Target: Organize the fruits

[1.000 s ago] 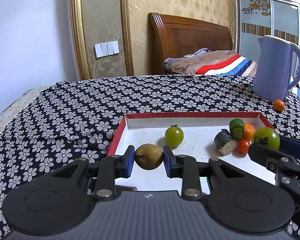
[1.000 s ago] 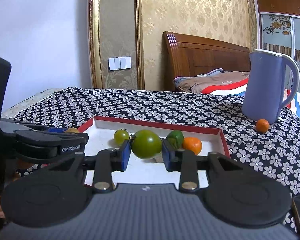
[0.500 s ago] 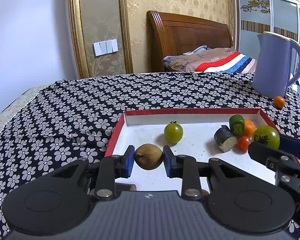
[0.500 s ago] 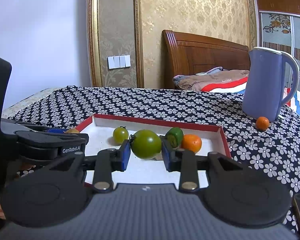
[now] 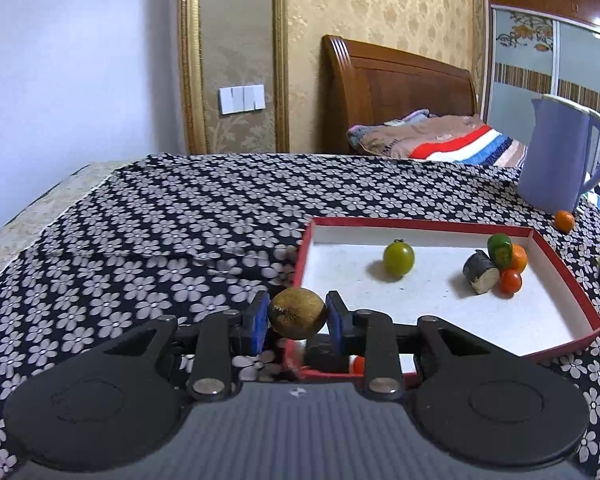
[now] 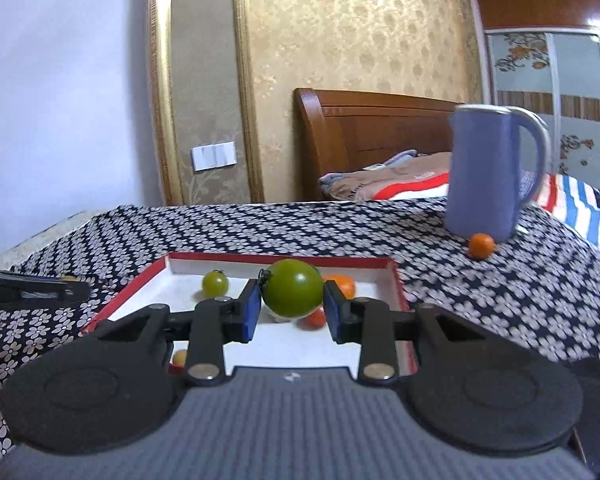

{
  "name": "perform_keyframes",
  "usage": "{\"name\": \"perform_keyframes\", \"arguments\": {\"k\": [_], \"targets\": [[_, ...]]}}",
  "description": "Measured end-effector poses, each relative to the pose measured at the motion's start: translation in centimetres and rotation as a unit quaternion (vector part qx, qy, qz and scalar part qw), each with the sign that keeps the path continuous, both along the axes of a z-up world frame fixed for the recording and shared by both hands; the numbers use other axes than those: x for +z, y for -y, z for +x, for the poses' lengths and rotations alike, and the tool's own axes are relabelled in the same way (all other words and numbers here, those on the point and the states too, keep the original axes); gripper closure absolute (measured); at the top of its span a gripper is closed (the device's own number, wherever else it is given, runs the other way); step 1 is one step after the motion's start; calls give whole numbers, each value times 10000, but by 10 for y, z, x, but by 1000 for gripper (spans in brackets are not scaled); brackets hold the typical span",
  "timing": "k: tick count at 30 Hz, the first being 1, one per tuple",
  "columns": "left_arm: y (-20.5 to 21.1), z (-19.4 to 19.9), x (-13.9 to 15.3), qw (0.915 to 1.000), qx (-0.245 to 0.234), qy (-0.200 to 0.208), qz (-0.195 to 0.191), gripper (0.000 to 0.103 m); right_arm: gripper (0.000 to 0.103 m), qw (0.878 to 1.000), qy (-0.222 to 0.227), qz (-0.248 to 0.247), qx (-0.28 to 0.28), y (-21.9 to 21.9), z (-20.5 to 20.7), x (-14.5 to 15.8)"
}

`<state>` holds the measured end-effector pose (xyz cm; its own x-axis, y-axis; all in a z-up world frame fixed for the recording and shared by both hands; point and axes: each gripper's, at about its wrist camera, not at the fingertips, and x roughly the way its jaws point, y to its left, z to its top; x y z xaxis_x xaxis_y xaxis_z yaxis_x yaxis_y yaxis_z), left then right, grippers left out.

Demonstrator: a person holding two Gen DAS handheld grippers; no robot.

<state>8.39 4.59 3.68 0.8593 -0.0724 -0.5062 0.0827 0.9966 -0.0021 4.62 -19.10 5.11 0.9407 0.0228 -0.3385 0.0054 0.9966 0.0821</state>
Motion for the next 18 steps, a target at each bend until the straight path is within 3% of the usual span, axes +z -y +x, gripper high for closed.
{"name": "perform_keyframes", "arguments": {"k": [6,18], "targets": [[-6,-7,4,9999,23,78,-76,73,71,9995,-89,219,-201,15,-12,-15],[45,20,-7,9991,-383,-179,43,73,71,9992,-215,-88,317,-20,19,-10]]}}
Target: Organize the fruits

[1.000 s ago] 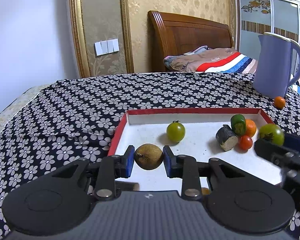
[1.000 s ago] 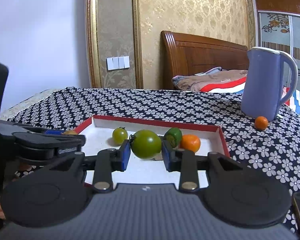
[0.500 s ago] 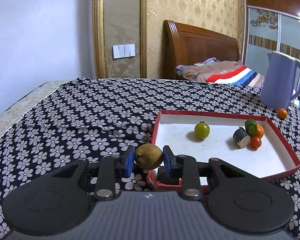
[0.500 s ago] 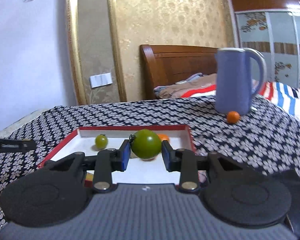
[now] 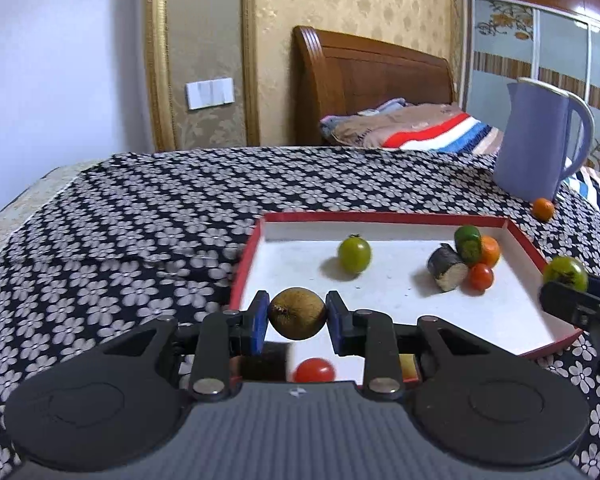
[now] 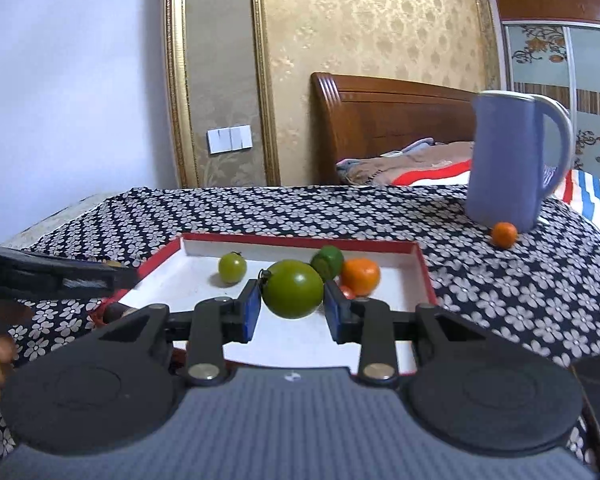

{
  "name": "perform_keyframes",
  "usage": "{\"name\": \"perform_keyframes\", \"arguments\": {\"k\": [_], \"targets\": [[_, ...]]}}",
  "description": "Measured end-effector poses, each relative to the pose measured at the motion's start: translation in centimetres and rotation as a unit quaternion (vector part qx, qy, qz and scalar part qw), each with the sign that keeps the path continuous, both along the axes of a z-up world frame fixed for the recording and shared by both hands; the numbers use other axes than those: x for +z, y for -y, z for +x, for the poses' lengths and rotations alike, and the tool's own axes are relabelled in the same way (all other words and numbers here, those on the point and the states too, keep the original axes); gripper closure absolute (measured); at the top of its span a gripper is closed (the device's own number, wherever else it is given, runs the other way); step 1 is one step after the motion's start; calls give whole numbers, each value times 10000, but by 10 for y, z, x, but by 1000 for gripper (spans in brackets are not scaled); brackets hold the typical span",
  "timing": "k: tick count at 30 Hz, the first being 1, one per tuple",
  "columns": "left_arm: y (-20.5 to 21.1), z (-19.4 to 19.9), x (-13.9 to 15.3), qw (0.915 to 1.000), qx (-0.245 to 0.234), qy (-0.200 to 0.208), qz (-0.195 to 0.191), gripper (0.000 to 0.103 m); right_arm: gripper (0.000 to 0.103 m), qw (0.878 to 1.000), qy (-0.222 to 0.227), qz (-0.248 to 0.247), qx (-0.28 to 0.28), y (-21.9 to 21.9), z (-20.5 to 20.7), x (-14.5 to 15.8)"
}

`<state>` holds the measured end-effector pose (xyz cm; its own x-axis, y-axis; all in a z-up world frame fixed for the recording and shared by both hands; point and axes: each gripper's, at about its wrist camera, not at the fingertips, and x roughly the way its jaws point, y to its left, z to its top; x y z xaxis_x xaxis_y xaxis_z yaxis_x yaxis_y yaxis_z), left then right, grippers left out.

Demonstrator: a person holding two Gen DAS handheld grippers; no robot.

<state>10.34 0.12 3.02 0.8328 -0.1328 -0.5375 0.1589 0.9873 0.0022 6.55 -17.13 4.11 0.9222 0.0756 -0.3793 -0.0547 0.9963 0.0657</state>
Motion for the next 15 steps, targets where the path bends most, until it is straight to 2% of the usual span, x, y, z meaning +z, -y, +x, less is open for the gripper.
{"name": "perform_keyframes", "arguments": {"k": [15], "targets": [[21,25,-13,9996,56,-204,212,73,71,9996,-63,-226,167,-15,21,6]]}}
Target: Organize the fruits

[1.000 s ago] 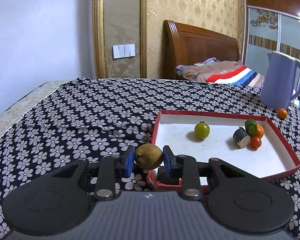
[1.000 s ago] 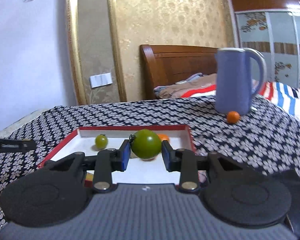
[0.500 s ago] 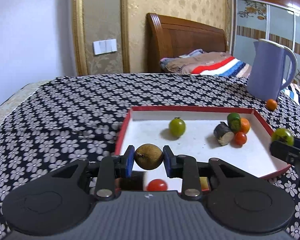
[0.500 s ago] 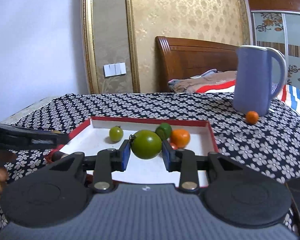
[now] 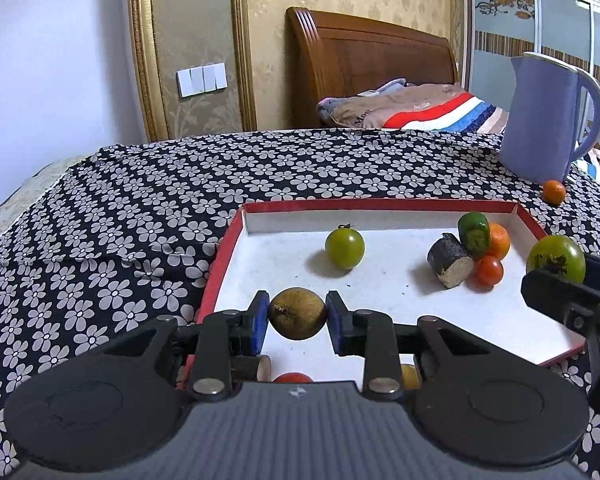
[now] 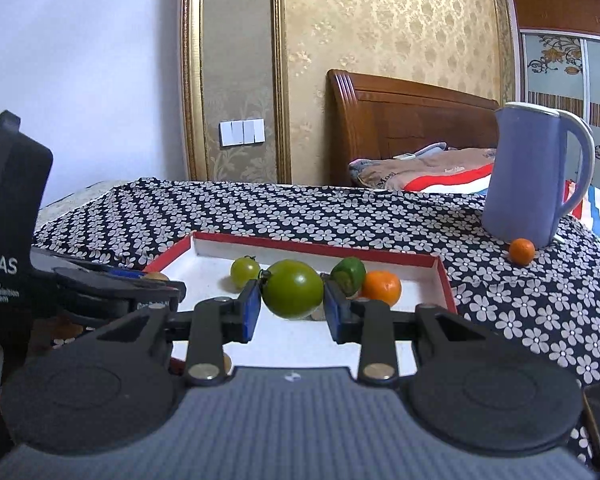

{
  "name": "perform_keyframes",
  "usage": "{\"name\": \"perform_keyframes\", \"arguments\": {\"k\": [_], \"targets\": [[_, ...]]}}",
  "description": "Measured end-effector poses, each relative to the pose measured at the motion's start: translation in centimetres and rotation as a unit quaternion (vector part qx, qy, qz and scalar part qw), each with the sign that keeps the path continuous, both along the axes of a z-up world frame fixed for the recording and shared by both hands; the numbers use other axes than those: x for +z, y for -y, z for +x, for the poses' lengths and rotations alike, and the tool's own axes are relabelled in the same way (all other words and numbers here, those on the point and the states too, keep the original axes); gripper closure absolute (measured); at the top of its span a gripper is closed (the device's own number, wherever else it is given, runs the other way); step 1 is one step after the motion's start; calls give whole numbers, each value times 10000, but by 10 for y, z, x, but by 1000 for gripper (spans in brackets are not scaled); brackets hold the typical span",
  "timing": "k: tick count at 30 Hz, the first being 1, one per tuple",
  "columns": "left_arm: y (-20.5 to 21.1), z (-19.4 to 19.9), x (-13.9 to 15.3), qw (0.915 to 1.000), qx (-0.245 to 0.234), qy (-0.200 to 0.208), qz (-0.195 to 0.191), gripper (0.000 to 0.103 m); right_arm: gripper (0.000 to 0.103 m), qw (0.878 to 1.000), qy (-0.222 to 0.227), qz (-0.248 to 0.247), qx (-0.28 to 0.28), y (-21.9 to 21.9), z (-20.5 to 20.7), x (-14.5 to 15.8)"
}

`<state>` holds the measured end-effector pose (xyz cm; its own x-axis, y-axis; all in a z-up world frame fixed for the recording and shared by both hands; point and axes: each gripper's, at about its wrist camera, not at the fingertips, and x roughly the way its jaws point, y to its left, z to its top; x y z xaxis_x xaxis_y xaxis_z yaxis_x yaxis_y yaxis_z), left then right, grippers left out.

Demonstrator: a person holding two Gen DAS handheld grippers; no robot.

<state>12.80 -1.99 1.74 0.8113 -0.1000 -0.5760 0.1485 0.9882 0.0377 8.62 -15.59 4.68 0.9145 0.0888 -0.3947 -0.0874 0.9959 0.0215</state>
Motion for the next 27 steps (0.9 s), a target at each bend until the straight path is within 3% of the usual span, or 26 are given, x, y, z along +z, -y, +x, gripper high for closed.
{"name": "perform_keyframes", "arguments": {"k": [27], "targets": [[4,28,-9,9995,189,-209,149,73,71,9999,-109,-29,-28,3,33,8]]}}
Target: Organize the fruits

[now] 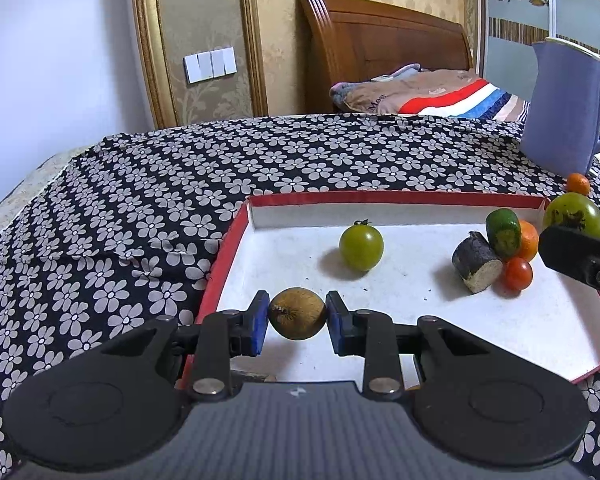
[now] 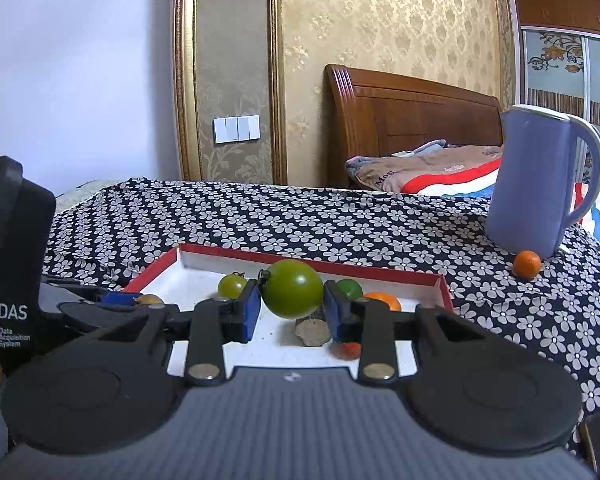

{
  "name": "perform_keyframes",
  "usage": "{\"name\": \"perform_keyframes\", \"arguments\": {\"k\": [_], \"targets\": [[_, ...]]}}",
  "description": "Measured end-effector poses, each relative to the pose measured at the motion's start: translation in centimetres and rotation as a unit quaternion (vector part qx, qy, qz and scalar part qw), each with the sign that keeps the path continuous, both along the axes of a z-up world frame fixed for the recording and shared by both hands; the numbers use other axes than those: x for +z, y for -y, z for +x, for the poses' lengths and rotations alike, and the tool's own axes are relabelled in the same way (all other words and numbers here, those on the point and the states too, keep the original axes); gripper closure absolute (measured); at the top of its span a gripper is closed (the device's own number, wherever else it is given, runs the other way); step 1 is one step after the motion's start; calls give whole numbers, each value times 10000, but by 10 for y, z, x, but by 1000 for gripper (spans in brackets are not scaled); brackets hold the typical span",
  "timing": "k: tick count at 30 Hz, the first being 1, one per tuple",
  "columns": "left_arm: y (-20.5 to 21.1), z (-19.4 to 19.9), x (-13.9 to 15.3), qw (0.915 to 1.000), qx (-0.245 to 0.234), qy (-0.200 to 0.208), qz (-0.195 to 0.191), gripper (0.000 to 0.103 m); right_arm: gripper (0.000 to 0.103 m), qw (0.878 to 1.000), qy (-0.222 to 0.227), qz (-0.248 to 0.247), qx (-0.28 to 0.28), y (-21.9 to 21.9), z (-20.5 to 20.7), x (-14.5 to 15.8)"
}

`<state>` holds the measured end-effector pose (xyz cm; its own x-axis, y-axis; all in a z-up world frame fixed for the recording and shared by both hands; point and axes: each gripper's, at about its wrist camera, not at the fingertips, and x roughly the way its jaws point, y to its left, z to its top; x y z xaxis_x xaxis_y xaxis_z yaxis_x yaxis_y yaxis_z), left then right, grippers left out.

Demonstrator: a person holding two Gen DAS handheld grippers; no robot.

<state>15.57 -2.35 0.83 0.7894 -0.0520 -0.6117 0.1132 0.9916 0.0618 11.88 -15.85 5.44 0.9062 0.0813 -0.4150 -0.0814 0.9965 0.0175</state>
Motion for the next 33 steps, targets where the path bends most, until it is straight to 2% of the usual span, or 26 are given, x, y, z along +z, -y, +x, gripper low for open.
{"name": "perform_keyframes", "arguments": {"k": [13,25,33], "targets": [[2,9,-1,10000,33,5,40,73,71,10000,-78,-39,11,-2,10,-5],[3,20,0,9999,16,-13,-104,73,71,9998,-93,137,-61,-3,25,-10],[5,25,2,9999,-10,102,-74,73,71,9999,-14,-35,-116,-5,36,-10]]}}
